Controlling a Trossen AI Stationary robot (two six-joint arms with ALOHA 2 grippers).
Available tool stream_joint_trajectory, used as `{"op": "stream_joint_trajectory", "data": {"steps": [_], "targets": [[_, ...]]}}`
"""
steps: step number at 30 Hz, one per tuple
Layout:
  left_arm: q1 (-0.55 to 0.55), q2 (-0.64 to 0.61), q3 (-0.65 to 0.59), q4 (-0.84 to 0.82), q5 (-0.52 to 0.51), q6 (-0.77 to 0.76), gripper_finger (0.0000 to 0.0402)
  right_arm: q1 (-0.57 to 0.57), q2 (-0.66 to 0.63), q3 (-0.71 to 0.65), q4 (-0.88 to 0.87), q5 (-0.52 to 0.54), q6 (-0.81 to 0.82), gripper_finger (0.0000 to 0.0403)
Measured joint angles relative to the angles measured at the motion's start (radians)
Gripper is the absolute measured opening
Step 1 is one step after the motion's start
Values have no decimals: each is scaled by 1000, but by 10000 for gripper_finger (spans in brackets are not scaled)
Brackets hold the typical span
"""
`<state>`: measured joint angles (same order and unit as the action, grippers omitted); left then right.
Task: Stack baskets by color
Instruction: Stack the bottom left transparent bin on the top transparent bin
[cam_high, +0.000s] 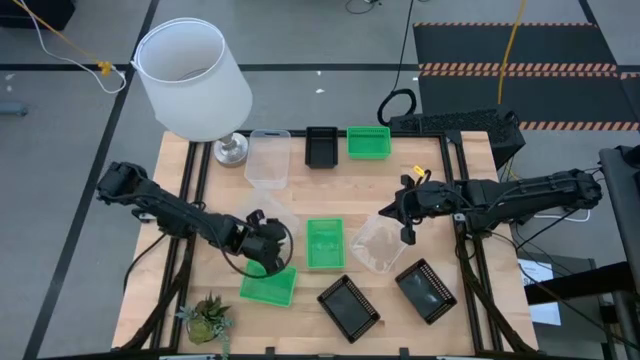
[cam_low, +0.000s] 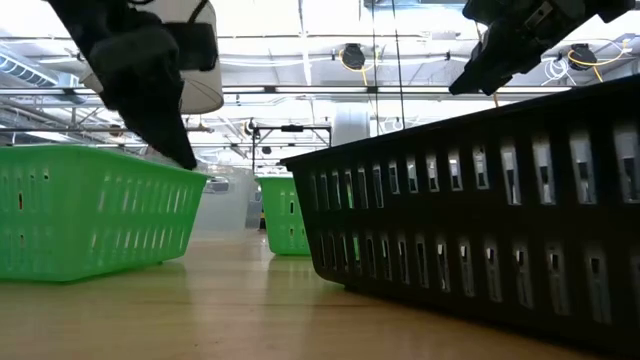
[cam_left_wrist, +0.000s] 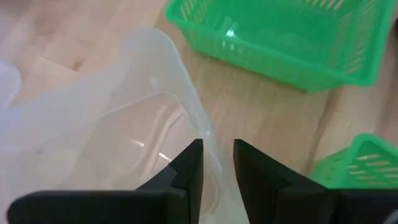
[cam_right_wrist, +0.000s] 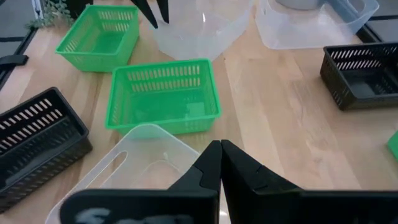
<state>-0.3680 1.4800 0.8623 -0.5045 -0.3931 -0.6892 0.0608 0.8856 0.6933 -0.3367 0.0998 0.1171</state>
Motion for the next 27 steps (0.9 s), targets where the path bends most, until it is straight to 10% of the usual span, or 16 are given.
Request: {"op": "stream_joint_trajectory", "data": {"steps": [27], "targets": [[-18,12,58,-96,108,12,6,0,0,0,-13,0,-6,2]]}}
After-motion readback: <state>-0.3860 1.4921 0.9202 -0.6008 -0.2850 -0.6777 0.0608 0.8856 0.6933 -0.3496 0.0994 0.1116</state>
